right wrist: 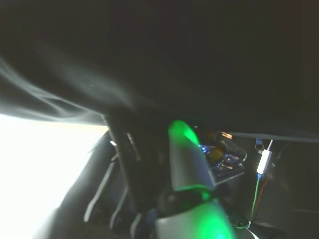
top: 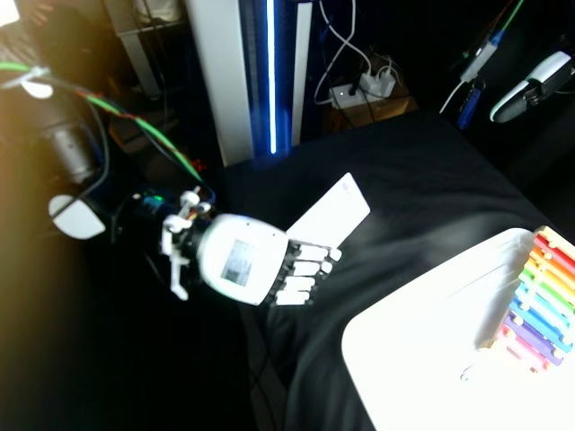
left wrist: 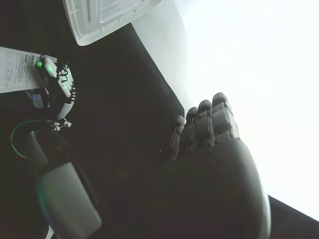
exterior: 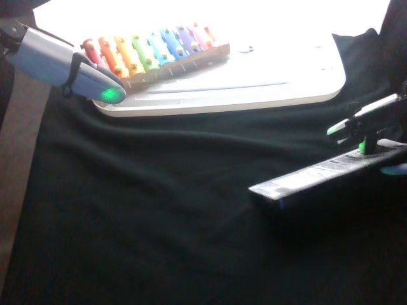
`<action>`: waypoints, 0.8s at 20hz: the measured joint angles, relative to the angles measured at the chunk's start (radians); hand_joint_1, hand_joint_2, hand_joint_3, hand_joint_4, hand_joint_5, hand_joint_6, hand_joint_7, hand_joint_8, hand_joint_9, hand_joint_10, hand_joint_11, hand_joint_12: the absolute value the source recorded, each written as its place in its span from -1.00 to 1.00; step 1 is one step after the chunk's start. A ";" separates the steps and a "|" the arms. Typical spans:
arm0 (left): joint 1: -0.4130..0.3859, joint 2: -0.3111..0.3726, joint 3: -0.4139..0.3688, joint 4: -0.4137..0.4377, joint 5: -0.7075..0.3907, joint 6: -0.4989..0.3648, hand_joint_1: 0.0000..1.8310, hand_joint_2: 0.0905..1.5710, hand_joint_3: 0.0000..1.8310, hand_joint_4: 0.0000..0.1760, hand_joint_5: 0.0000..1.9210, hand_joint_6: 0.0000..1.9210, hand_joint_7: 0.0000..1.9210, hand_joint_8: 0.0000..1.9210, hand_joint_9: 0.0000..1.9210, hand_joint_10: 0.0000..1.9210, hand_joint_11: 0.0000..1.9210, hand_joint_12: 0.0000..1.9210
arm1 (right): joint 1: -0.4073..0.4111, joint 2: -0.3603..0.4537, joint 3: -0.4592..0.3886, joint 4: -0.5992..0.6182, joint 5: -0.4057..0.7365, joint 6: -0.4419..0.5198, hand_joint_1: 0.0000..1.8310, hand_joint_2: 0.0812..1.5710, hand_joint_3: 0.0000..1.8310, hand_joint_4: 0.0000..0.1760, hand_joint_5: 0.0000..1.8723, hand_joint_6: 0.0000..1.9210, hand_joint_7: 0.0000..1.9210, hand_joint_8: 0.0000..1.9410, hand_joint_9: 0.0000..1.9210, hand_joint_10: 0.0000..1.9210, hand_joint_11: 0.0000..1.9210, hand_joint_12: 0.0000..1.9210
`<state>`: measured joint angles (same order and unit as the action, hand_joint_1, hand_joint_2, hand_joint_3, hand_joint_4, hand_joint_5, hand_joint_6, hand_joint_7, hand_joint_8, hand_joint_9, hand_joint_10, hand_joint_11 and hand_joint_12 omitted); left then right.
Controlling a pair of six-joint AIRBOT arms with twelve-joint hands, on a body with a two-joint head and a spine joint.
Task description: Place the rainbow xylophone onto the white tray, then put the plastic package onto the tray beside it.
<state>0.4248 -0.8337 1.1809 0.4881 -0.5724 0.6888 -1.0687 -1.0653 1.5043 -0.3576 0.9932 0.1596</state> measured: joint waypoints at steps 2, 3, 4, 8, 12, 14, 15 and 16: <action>0.000 0.000 -0.006 0.005 -0.001 0.000 -0.26 -0.24 -1.00 -0.48 -1.00 -1.00 -1.00 -1.00 -1.00 -1.00 -1.00 -1.00 | 0.000 0.000 0.005 0.010 0.000 -0.001 0.18 0.62 -1.00 -1.00 -0.29 0.49 0.25 -1.00 0.36 -0.99 -0.12 -0.15; 0.000 0.000 -0.006 0.010 -0.002 0.000 -0.29 -0.23 -1.00 -0.48 -1.00 -1.00 -1.00 -1.00 -1.00 -1.00 -1.00 -1.00 | 0.006 0.000 0.005 0.009 -0.002 -0.001 0.18 0.61 -1.00 -1.00 -0.27 0.47 0.25 -1.00 0.39 -0.99 0.00 -0.20; 0.000 0.000 -0.006 0.009 0.000 0.000 -0.29 -0.23 -1.00 -0.48 -1.00 -1.00 -1.00 -1.00 -1.00 -1.00 -1.00 -1.00 | 0.006 0.000 0.005 0.006 -0.003 -0.002 0.18 0.61 -1.00 -1.00 -0.27 0.47 0.25 -1.00 0.39 -0.99 0.00 -0.20; 0.000 0.000 -0.006 0.008 0.000 0.000 -0.32 -0.26 -1.00 -0.58 -1.00 -1.00 -1.00 -1.00 -1.00 -1.00 -1.00 -1.00 | 0.012 0.000 0.005 0.005 -0.001 -0.001 0.21 0.59 -1.00 -1.00 -0.28 0.45 0.10 -0.50 0.45 -1.00 0.15 -0.38; 0.000 0.000 -0.006 0.008 0.000 0.000 -0.29 -0.24 -1.00 -0.46 -1.00 -1.00 -1.00 -1.00 -1.00 -1.00 -1.00 -1.00 | 0.015 0.000 0.007 0.001 -0.001 0.000 0.36 0.48 -1.00 -1.00 -0.26 0.30 0.07 0.08 0.50 -0.99 0.17 -0.24; 0.000 0.000 -0.006 0.008 0.000 0.000 -0.31 -0.26 -1.00 -0.45 -1.00 -1.00 -1.00 -1.00 -1.00 -1.00 -1.00 -1.00 | 0.019 0.000 0.009 -0.005 -0.002 0.002 0.20 0.58 -1.00 -1.00 -0.23 0.41 0.28 -0.90 0.48 -1.00 0.09 -0.11; 0.000 0.000 -0.006 0.008 -0.001 -0.001 -0.31 -0.26 -1.00 -0.45 -1.00 -1.00 -1.00 -1.00 -1.00 -1.00 -1.00 -1.00 | 0.019 0.000 0.010 -0.005 -0.003 0.002 0.20 0.58 -1.00 -1.00 -0.23 0.41 0.28 -0.90 0.48 -1.00 0.09 -0.11; 0.000 0.000 -0.006 0.008 0.000 -0.001 -0.29 -0.26 -1.00 -0.38 -1.00 -1.00 -1.00 -1.00 -1.00 -1.00 -1.00 -1.00 | 0.019 0.000 0.010 -0.006 -0.003 0.001 0.34 0.45 -0.96 -1.00 -0.21 0.25 0.15 -0.16 0.50 -0.99 0.13 -0.16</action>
<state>0.4248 -0.8337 1.1748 0.4965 -0.5728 0.6880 -1.0492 -1.0657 1.5143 -0.3634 0.9897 0.1608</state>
